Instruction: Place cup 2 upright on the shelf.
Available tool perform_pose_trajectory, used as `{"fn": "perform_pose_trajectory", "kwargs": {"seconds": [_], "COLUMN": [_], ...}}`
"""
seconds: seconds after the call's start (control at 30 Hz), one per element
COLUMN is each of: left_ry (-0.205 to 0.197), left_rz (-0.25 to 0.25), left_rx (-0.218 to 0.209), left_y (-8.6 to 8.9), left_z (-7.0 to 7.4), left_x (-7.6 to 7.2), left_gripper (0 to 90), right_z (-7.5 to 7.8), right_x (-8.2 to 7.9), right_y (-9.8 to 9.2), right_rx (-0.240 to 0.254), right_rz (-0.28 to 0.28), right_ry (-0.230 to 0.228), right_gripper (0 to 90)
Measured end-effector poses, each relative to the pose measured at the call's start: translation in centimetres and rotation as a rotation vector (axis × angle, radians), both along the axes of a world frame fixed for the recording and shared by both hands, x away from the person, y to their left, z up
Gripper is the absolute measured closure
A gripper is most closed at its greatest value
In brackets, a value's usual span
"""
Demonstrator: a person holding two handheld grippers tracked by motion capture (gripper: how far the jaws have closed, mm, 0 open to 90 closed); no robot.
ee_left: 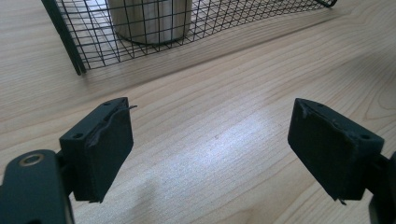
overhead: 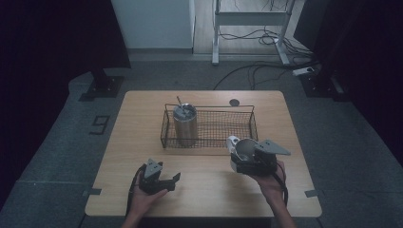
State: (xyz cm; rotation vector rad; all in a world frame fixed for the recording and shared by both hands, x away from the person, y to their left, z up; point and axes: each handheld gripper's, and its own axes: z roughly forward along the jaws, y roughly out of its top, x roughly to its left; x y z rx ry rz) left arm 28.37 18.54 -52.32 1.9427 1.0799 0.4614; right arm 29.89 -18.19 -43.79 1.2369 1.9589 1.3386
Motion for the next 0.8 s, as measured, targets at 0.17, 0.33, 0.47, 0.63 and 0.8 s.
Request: {"fn": "perform_pose_trajectory", "kwargs": {"seconds": [0.17,0.33,0.47,0.63,0.8], "left_ry": [0.003,0.004,0.005,0.005,0.005], "left_rz": [-0.006,-0.007,-0.006,0.003,0.009], "left_rx": [0.014,0.016,0.023,0.02,0.021], "left_y": [-0.2,-0.3,-0.4,-0.3,-0.3], "left_z": [-0.2,-0.3,-0.4,-0.4,-0.4], "left_x": [0.2,0.0,-0.1,-0.1,-0.1], "left_gripper": [14.2,14.3,14.3,14.3,14.3], "right_z": [0.8,1.8,2.2,2.4,2.7], "right_x": [0.6,1.4,1.9,2.7,3.5], "right_y": [0.0,-0.2,-0.3,-0.5,-0.6], "right_rx": [0.007,0.008,0.01,0.009,0.005], "right_rz": [-0.002,0.007,0.008,0.006,0.007], "right_ry": [-0.016,-0.019,-0.03,-0.032,-0.032], "right_gripper": [6.3,6.3,6.3,6.3,6.3]}}
